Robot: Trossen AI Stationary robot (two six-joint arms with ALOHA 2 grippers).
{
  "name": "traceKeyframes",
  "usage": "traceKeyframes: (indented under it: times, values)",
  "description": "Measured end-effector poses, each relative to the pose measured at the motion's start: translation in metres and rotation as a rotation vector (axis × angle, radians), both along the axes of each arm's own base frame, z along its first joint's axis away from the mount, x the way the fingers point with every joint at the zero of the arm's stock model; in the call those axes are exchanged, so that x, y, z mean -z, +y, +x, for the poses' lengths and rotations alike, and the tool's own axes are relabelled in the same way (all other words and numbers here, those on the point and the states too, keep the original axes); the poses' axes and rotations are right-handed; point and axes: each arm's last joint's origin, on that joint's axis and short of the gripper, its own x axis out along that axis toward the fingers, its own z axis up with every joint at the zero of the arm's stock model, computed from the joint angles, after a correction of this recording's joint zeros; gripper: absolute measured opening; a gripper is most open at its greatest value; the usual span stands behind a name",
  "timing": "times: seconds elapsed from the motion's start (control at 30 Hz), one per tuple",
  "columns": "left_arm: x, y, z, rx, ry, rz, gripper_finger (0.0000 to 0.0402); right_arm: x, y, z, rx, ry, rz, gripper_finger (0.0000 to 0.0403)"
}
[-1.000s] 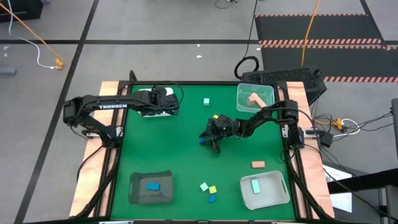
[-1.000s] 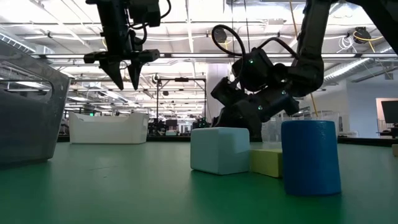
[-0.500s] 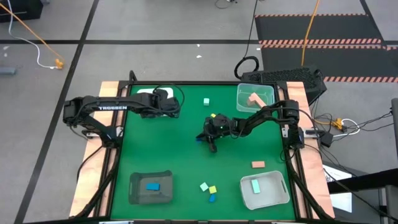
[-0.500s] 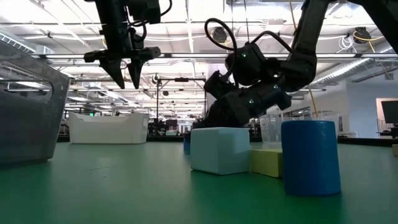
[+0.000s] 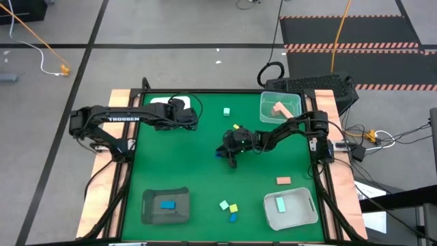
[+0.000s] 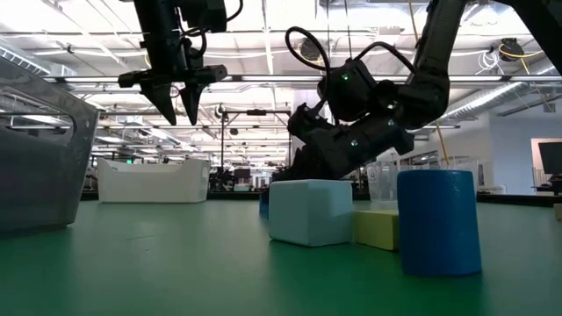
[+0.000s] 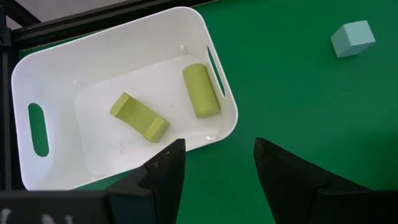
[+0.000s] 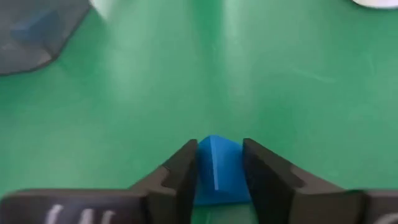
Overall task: Sort & place blocks by color
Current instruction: Put the top blue block into the black bin
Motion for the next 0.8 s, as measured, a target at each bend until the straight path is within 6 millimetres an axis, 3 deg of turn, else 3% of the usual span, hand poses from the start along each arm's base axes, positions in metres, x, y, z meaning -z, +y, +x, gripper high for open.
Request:
traceKeyframes:
  times: [0.2,0.53,0.67,0.8]
  values:
    - [0.000,0.000,0.000,0.002,-0.002,-0.009,0.0191,0.000,-0.001,-0.001,0.074,0.017,0.037,0.0168]
    - [0.000,-0.001,0.000,0.018,0.004,-0.012,0.0191,0.005,0.001,-0.008,-0.331,0.075,-0.352,0.0170]
    - [0.000,-0.004,0.001,0.033,0.010,-0.013,0.0191,-0.015,0.002,-0.009,-0.344,0.077,-0.509,0.0169]
    - [0.000,-0.006,0.001,0.041,0.010,-0.013,0.0191,-0.052,0.002,-0.016,-0.249,0.035,-0.449,0.0169]
